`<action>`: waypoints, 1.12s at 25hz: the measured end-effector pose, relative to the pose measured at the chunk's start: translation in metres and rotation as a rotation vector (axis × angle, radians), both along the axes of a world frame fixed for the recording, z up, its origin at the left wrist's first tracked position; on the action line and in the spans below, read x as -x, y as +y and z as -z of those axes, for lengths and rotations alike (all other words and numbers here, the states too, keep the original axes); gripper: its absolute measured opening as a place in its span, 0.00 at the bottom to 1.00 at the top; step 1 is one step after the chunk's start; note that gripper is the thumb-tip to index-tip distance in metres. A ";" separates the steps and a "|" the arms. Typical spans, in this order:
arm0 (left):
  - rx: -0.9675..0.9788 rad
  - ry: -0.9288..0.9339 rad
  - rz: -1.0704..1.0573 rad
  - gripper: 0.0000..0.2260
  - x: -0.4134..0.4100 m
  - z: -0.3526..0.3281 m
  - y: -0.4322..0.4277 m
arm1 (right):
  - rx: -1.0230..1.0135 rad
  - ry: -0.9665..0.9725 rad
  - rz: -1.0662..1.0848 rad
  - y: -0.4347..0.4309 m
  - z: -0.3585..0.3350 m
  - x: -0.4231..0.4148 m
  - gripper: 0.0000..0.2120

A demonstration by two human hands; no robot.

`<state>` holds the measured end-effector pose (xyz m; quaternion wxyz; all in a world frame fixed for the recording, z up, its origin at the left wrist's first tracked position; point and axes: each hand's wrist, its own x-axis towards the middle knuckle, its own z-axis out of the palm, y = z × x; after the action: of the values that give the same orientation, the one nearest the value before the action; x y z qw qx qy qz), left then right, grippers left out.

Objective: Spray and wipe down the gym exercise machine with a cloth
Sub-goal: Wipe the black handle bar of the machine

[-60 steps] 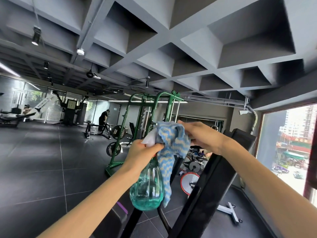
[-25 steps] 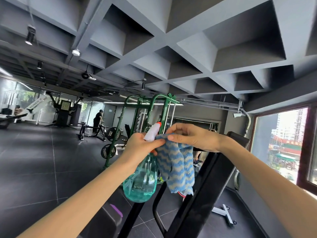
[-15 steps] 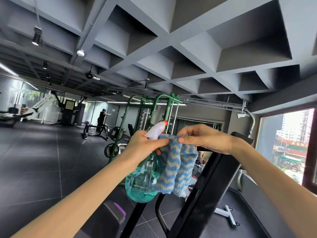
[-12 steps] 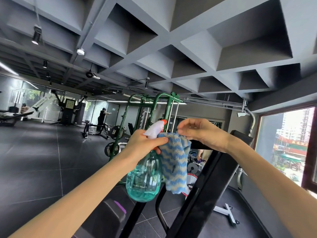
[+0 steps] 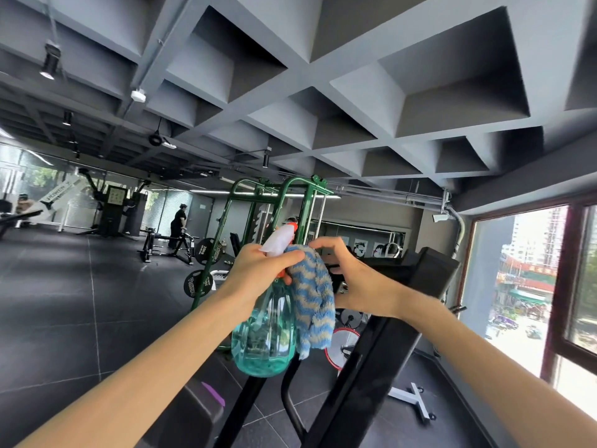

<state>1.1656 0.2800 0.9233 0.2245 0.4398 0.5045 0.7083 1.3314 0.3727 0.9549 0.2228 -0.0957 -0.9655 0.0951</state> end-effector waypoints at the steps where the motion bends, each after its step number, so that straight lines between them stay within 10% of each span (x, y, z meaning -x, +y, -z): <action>1: -0.005 0.000 0.009 0.12 0.000 0.000 -0.001 | 0.055 0.107 -0.029 0.000 0.005 0.003 0.27; 5: 0.016 -0.001 0.062 0.13 -0.005 -0.001 -0.012 | 0.434 0.444 0.072 0.000 0.004 0.009 0.07; 9: 0.067 0.076 0.083 0.08 -0.005 0.002 -0.015 | 0.998 0.576 0.390 -0.008 -0.013 0.018 0.13; 19: 0.055 0.059 0.083 0.04 -0.006 0.009 -0.012 | 1.058 0.104 0.419 -0.005 -0.028 0.015 0.13; 28: -0.042 0.074 -0.024 0.09 -0.005 0.005 0.000 | 0.946 0.194 0.499 -0.014 -0.041 0.013 0.09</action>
<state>1.1703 0.2801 0.9182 0.1878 0.4643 0.5026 0.7047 1.3180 0.3589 0.9957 0.2594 -0.4025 -0.7404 0.4717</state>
